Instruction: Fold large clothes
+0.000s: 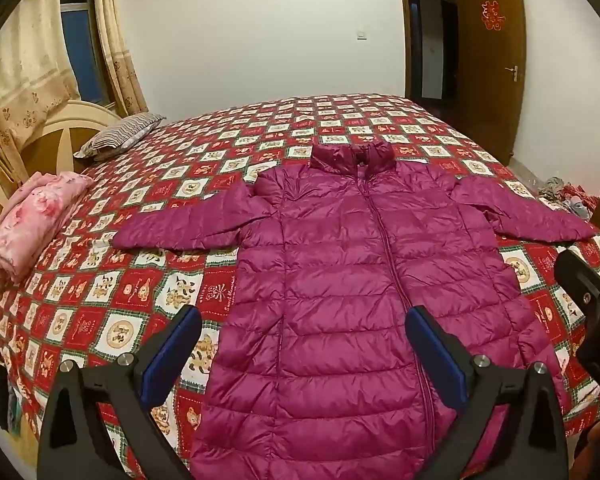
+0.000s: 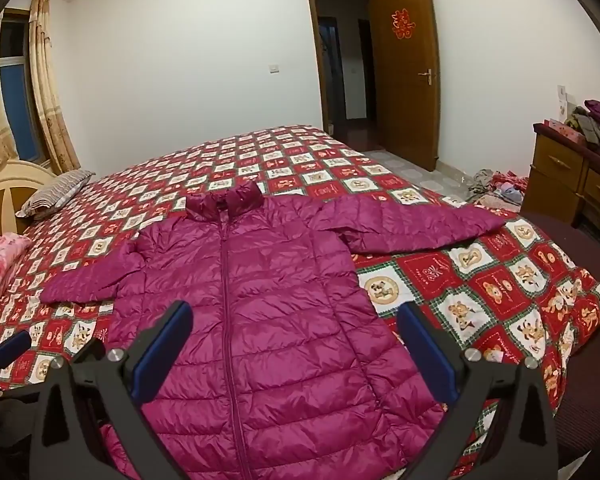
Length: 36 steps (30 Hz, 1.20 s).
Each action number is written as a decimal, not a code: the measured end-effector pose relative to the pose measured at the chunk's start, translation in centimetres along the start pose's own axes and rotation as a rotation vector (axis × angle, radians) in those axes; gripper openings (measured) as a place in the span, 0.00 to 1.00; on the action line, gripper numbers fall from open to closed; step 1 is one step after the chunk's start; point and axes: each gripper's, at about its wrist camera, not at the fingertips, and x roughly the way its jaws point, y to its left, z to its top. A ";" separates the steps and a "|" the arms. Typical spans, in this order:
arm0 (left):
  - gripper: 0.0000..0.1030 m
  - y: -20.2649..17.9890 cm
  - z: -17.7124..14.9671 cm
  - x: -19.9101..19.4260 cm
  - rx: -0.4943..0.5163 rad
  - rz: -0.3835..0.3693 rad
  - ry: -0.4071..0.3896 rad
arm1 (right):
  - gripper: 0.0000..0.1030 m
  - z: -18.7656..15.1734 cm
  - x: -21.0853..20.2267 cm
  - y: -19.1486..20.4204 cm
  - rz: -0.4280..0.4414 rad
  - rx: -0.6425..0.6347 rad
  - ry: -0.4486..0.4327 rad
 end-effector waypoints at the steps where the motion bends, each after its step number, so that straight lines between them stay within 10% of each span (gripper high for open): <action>1: 0.99 0.0 0.0 0.0 0.000 0.001 0.000 | 1.00 0.0 0.0 -0.1 0.000 0.000 0.000; 36: 0.99 0.4 -0.1 -0.3 -0.004 -0.003 -0.003 | 1.00 -0.2 0.0 -0.7 -0.003 -0.003 0.016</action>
